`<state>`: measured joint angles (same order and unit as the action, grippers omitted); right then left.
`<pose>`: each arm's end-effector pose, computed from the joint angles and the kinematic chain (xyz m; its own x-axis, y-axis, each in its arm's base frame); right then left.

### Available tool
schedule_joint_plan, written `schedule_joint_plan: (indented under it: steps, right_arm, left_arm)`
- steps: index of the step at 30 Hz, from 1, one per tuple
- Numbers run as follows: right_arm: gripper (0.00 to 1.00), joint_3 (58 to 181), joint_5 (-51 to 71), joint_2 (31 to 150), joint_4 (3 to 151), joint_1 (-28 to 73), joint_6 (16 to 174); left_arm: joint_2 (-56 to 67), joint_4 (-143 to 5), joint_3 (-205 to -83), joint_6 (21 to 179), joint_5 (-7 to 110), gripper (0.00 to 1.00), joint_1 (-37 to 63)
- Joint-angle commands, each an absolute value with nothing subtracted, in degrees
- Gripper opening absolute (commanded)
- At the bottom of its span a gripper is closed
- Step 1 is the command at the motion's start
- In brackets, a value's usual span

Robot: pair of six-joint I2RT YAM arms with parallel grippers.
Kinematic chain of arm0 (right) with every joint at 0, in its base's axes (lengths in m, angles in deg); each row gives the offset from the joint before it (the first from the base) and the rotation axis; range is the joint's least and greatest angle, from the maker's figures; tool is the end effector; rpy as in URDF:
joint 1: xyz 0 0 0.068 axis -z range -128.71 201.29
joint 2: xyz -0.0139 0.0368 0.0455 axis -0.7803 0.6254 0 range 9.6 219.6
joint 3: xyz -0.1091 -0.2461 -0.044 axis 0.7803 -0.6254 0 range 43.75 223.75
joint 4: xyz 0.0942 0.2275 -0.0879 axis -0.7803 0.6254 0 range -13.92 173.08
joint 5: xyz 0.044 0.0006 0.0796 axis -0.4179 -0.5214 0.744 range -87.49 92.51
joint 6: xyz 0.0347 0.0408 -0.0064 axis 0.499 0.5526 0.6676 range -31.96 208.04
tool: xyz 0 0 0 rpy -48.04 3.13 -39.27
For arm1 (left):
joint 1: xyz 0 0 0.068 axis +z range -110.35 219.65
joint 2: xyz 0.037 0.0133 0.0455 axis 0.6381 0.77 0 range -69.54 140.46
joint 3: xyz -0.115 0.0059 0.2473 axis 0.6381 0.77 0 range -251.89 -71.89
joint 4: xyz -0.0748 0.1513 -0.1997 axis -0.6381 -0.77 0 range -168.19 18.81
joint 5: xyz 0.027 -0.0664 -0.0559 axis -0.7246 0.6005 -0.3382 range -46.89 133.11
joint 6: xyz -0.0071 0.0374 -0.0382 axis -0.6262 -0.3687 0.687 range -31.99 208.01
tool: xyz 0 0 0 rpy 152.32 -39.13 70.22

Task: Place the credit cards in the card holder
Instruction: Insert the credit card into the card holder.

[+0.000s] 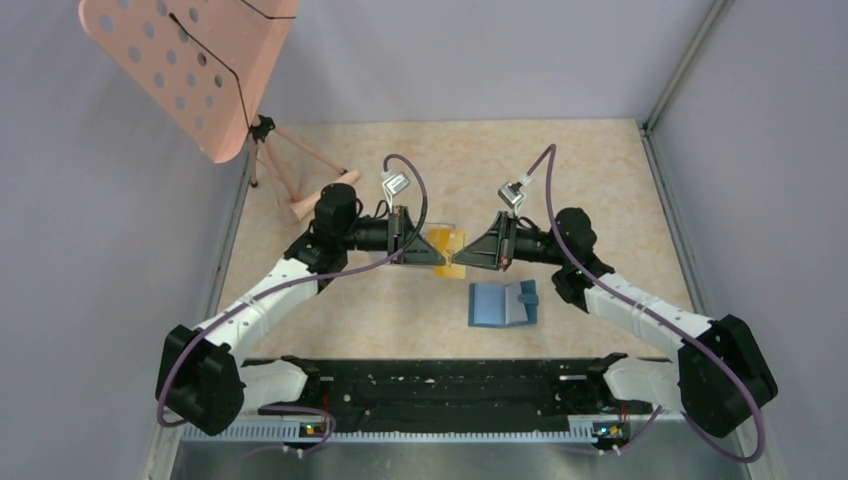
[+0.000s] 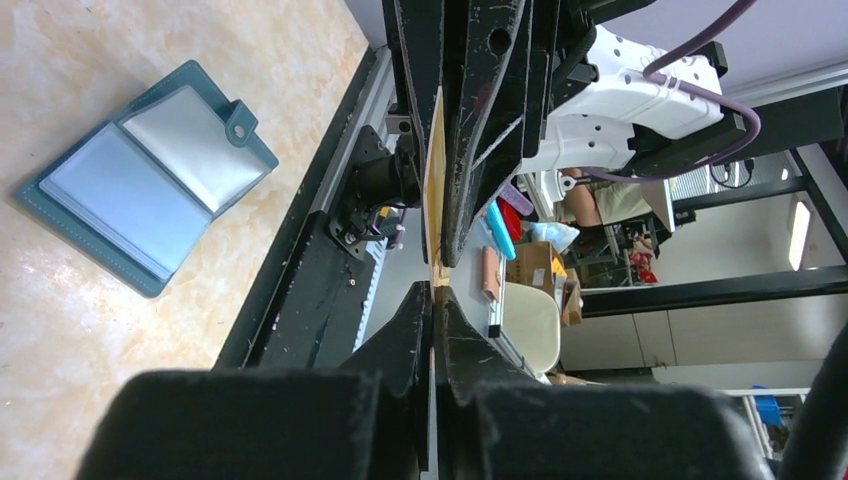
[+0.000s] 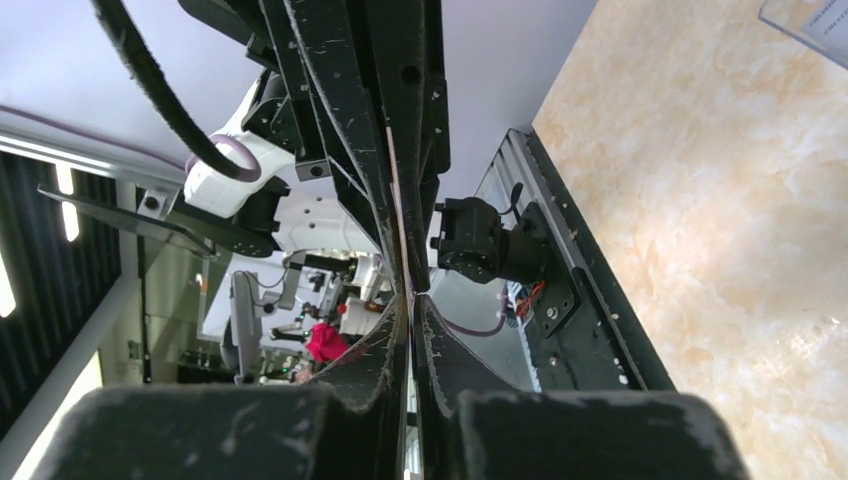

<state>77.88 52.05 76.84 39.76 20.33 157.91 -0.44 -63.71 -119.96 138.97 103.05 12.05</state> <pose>0.2030 0.1532 0.2787 -0.9085 0.1655 -0.3837 -0.3842 0.0300 0.9228 0.2207 -0.1503 0.3067 -0.8901 0.0263 -0.4550 0.4547 0.1184 -0.8827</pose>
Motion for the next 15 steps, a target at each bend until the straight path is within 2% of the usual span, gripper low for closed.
schedule_joint_plan:
  steps: [1,2,6,8,11,15]
  right_arm:
    - [0.0,77.13,50.58,75.64,35.63,19.73,157.97]
    - [0.0,76.96,50.32,75.29,36.03,19.71,157.67]
    - [0.0,77.41,48.88,74.25,42.44,19.71,153.81]
    - [0.0,78.02,47.52,73.42,50.79,19.73,150.24]
    - [0.0,78.81,43.31,71.25,63.6,19.76,143.22]
    - [0.0,76.0,38.73,69.05,72.85,22.3,138.5]
  left_arm:
    - [-2.49,-60.82,-118.56,138.56,103.09,0.0,11.75]
    - [-2.48,-61.09,-118.37,138.36,103.11,0.03,11.74]
    - [-3.55,-63.19,-117.4,136.85,101.15,0.46,11.72]
    - [-4.05,-64.34,-116.5,135.76,98.89,0.59,11.78]
    - [-3.08,-65.2,-115.18,135.03,96.7,0.64,11.58]
    - [1.48,-73.04,-117.02,129.42,93.78,0.63,9.91]
